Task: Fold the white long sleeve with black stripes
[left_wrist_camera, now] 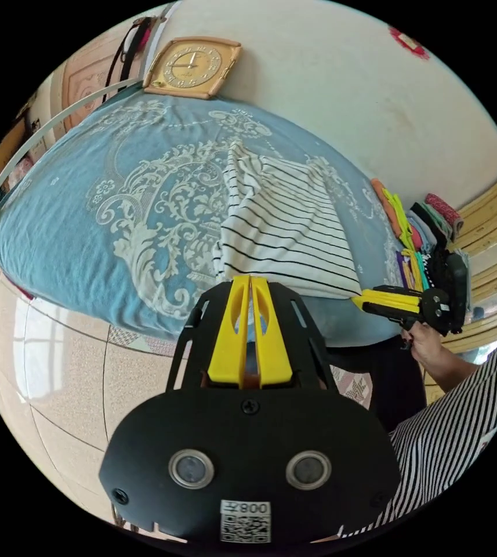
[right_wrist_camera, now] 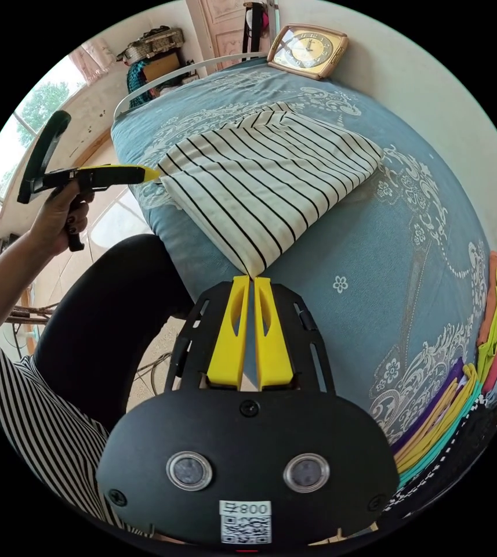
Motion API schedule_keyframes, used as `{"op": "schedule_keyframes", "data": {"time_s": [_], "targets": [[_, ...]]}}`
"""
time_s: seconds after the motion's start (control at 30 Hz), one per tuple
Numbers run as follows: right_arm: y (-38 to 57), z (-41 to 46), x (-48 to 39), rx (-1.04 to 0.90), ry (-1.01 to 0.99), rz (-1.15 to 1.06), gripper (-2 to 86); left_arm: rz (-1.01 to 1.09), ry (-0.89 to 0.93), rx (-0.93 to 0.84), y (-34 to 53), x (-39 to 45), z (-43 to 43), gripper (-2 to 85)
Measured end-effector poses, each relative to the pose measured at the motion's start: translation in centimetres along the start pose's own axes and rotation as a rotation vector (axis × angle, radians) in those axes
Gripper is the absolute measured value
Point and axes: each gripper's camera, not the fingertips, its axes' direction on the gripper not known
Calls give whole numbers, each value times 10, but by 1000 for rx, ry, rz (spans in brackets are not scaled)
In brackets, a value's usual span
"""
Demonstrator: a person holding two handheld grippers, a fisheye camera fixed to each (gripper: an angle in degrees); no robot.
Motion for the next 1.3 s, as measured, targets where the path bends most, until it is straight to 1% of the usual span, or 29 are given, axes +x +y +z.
{"op": "schedule_keyframes", "data": {"time_s": [0.03, 0.07, 0.1, 0.17, 0.2, 0.23, 0.3, 0.33, 0.37, 0.4, 0.5, 0.73, 0.8, 0.87, 0.9, 0.97, 1.07, 1.23, 1.3], "targets": [[1, -5, 2, 8, -15, 9, 9, 26, 39, 4, -3, 4, -5, 4], [3, -12, 5, 17, -32, 19, 9, 73, 118, -17, -10, 13, -10, 6], [4, -15, 6, 22, -42, 25, 9, 102, 190, -64, -17, 22, -8, 8], [7, -30, 13, 45, -72, 43, 9, 79, 285, -105, -26, 26, -4, 15], [7, -34, 15, 53, -83, 49, 9, 37, 382, -127, -31, 21, 1, 23], [9, -42, 19, 68, -100, 58, 9, 4, 437, -139, -34, 16, 4, 26], [11, -53, 24, 82, -113, 61, 9, -194, 705, -166, -36, -16, 25, 48], [13, -60, 28, 95, -122, 64, 9, -245, 771, -167, -35, -25, 30, 54], [15, -66, 31, 104, -129, 63, 9, -344, 861, -161, -32, -41, 36, 63], [16, -68, 33, 105, -131, 63, 9, -416, 909, -145, -30, -55, 38, 70], [20, -77, 46, 116, -159, 74, 9, -502, 974, -112, -37, -81, 30, 73], [31, -91, 99, 116, -251, 118, 12, -554, 1060, -103, -62, -116, 12, 32], [39, -90, 129, 106, -352, 171, 13, -556, 1069, -82, -69, -126, 0, 27], [60, -83, 180, 118, -529, 305, 24, -554, 1087, -71, -74, -133, -8, 25], [67, -80, 194, 120, -582, 345, 28, -551, 1090, -69, -78, -137, -13, 24], [89, -64, 244, 164, -844, 504, 54, -544, 1086, -72, -82, -142, -20, 23], [96, -47, 280, 234, -1097, 604, 73, -542, 1080, -72, -86, -149, -30, 22], [90, -35, 300, 244, -1245, 663, 80, -527, 1067, -63, -94, -157, -45, 22], [89, -32, 307, 235, -1265, 678, 80, -510, 1050, -70, -98, -160, -50, 22]]}}
